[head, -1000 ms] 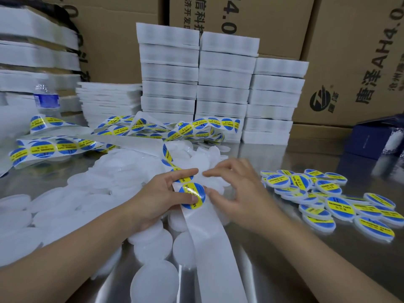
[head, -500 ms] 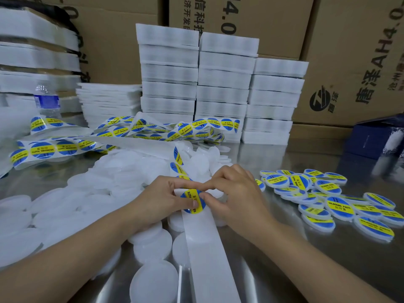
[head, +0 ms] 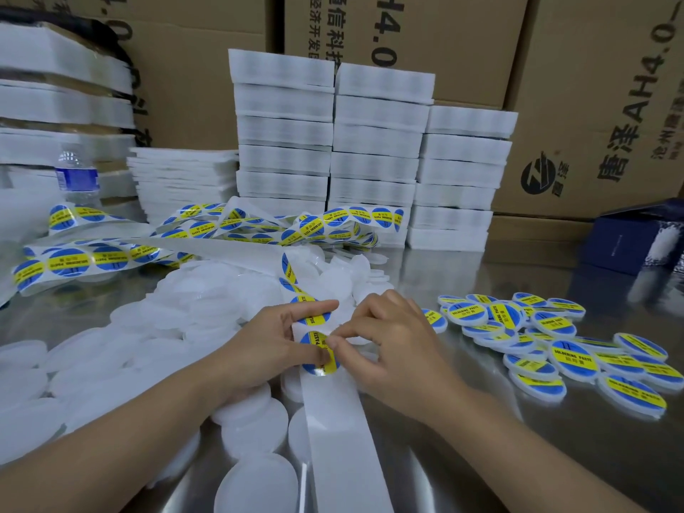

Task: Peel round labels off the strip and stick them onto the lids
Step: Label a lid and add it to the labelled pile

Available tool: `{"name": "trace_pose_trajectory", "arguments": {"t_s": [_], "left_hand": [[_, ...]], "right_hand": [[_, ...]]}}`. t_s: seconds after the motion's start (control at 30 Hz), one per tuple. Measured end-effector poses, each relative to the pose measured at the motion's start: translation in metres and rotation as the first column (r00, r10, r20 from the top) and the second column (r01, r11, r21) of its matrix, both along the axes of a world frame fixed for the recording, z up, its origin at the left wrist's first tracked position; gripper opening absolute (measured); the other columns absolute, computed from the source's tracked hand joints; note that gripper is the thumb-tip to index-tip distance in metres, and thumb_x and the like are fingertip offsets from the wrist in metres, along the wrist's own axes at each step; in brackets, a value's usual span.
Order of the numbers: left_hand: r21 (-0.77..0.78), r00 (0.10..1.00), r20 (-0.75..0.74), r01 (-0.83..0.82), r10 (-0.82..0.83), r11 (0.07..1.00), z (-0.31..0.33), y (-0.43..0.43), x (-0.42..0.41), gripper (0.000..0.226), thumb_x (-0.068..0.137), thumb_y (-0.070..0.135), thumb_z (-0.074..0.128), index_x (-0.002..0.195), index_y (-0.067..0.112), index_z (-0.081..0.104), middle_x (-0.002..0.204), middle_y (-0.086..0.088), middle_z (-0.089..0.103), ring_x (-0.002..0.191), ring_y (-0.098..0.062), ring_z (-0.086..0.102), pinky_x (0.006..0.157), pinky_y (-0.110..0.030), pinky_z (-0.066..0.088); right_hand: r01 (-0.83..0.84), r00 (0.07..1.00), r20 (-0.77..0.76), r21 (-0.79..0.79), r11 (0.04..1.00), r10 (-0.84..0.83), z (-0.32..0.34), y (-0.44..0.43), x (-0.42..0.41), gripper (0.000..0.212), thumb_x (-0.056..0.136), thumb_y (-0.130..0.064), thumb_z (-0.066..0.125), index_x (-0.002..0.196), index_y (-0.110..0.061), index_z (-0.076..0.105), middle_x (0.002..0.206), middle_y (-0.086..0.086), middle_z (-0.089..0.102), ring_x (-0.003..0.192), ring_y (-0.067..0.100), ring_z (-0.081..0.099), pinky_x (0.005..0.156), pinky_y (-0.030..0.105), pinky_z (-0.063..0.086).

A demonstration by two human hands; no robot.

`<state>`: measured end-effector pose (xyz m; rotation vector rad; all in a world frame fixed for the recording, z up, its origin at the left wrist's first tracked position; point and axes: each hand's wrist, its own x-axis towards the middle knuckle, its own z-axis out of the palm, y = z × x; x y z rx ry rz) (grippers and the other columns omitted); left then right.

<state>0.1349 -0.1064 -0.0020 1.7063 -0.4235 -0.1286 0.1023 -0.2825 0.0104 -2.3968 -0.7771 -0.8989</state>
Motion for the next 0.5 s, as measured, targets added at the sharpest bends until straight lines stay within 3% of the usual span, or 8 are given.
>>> {"name": "trace_pose_trajectory", "arguments": {"t_s": [0.1, 0.2, 0.27, 0.4, 0.5], "left_hand": [[-0.128, 0.999, -0.044, 0.012, -0.018, 0.992, -0.0001, 0.0015, 0.0000, 0.051, 0.079, -0.006, 0.065, 0.118, 0.027, 0.065, 0.105, 0.002, 0.072, 0.084, -0.018, 0.071, 0.064, -0.021, 0.055], [-0.257, 0.993, -0.102, -0.091, 0.066, 0.962, 0.0023, -0.0023, 0.0009, 0.025, 0.094, 0.017, 0.051, 0.110, 0.022, 0.070, 0.099, 0.003, 0.075, 0.086, -0.020, 0.072, 0.063, -0.024, 0.056], [-0.252, 0.987, -0.107, -0.141, 0.117, 0.957, 0.0012, -0.0035, 0.0033, 0.026, 0.098, 0.024, 0.046, 0.108, 0.021, 0.070, 0.097, 0.000, 0.075, 0.088, -0.023, 0.072, 0.070, -0.031, 0.059], [-0.203, 0.990, -0.002, -0.141, 0.144, 0.969, -0.0021, 0.0011, 0.0049, 0.036, 0.096, 0.002, 0.048, 0.116, 0.027, 0.066, 0.102, -0.002, 0.075, 0.093, -0.020, 0.071, 0.075, -0.029, 0.059], [-0.174, 0.985, 0.046, -0.156, 0.166, 0.972, -0.0029, 0.0023, 0.0064, 0.048, 0.091, -0.006, 0.052, 0.117, 0.032, 0.064, 0.099, 0.005, 0.075, 0.088, -0.012, 0.072, 0.070, -0.018, 0.055]], "right_hand": [[0.009, 0.998, -0.055, 0.004, 1.000, -0.009, 0.0002, -0.0015, 0.0016, 0.043, 0.085, -0.049, 0.042, 0.087, -0.024, 0.077, 0.074, -0.008, 0.051, 0.075, 0.009, 0.040, 0.073, 0.031, 0.036], [-0.014, 0.994, -0.104, 0.012, 1.000, 0.015, 0.0007, -0.0011, 0.0019, 0.039, 0.086, -0.049, 0.044, 0.092, -0.027, 0.076, 0.073, -0.013, 0.045, 0.077, 0.008, 0.039, 0.075, 0.029, 0.034], [-0.057, 0.988, -0.143, 0.041, 0.998, 0.063, 0.0007, 0.0004, 0.0011, 0.032, 0.085, -0.047, 0.049, 0.087, -0.029, 0.076, 0.070, -0.016, 0.040, 0.077, 0.007, 0.039, 0.075, 0.024, 0.031], [-0.118, 0.948, -0.290, 0.073, 0.990, 0.134, -0.0005, 0.0022, 0.0007, 0.045, 0.085, -0.052, 0.044, 0.077, -0.021, 0.075, 0.070, -0.007, 0.047, 0.081, 0.007, 0.043, 0.077, 0.023, 0.035], [-0.130, 0.866, -0.431, 0.292, 0.947, 0.252, 0.0024, 0.0030, -0.0005, 0.049, 0.083, -0.058, 0.039, 0.069, -0.027, 0.074, 0.074, 0.001, 0.053, 0.082, 0.001, 0.050, 0.078, 0.018, 0.037]]}}
